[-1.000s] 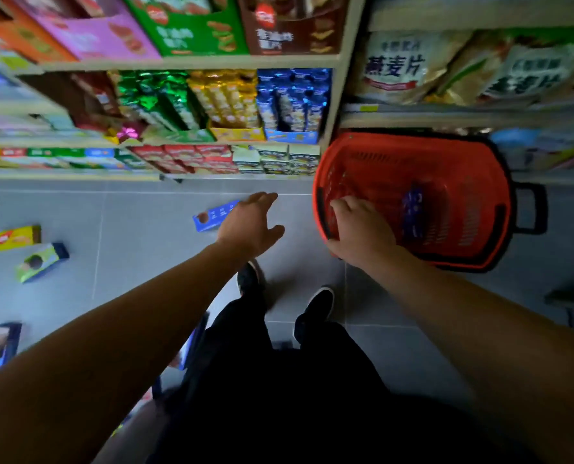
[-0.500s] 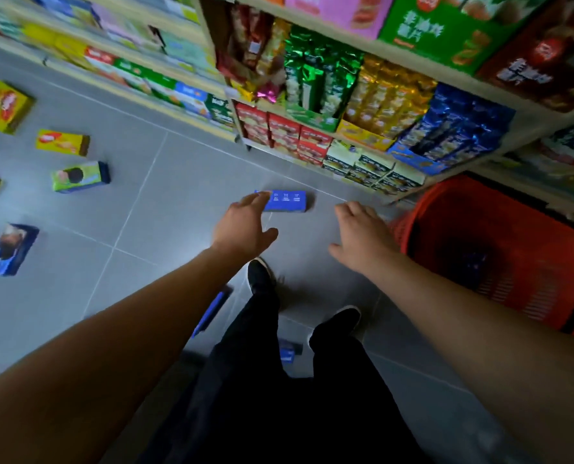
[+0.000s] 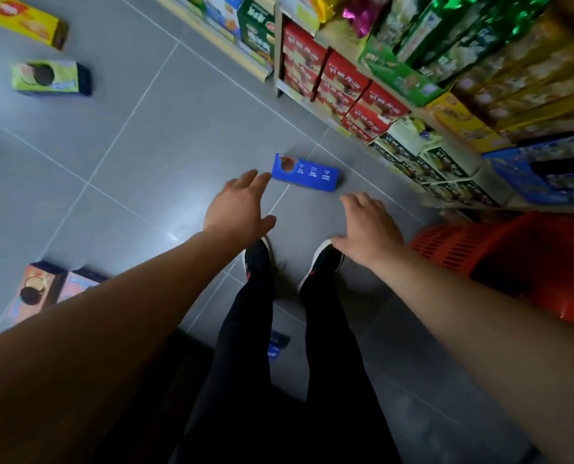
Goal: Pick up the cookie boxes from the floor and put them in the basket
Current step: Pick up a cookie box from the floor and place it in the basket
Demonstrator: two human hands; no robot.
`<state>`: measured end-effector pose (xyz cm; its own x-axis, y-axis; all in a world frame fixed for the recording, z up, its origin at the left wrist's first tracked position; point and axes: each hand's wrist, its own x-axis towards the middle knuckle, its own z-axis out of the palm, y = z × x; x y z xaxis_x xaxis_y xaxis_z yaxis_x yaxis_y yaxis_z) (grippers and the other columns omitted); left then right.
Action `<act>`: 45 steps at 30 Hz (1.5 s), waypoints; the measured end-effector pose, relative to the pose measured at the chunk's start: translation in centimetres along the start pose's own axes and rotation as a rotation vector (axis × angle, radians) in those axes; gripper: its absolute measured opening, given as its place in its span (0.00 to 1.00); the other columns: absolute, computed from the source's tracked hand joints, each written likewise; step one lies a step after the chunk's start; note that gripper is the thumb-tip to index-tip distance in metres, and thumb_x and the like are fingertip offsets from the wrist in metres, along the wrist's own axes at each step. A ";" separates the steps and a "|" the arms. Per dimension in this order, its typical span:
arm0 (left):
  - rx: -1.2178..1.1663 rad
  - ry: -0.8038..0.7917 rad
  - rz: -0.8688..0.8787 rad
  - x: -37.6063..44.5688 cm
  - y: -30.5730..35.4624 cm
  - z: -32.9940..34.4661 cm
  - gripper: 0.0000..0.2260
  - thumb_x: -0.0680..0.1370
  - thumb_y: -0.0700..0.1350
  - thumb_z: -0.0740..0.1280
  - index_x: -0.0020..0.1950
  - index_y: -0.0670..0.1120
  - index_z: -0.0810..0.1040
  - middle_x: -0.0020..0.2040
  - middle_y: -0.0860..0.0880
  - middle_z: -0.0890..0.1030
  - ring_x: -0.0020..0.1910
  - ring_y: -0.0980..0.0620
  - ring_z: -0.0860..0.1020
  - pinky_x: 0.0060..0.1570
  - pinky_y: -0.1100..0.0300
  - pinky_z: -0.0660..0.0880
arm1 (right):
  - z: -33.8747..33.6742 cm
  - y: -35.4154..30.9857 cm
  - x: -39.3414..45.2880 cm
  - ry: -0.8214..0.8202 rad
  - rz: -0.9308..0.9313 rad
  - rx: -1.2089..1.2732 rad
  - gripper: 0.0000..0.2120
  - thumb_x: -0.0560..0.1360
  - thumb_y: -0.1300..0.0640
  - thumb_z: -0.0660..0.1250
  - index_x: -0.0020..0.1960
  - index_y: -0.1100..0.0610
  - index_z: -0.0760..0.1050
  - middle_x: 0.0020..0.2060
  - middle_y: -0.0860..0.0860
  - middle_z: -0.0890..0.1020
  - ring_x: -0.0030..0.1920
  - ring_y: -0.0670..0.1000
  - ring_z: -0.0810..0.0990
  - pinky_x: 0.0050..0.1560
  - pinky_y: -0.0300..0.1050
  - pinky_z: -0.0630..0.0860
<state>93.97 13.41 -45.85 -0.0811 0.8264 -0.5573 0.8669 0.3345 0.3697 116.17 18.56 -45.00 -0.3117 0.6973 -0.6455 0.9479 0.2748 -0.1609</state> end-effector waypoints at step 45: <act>0.042 0.007 0.021 18.5 -7.5 16.3 0.37 0.64 0.45 0.76 0.70 0.50 0.65 0.67 0.44 0.64 0.64 0.37 0.67 0.55 0.43 0.73 | 14.0 5.0 21.6 -0.019 -0.120 -0.031 0.41 0.62 0.56 0.77 0.71 0.54 0.62 0.63 0.55 0.71 0.62 0.60 0.69 0.58 0.52 0.70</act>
<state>93.99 18.84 -71.01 -0.0661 0.8360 -0.5447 0.8882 0.2981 0.3497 115.10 25.75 -70.18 -0.4212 0.6456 -0.6371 0.9013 0.3761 -0.2148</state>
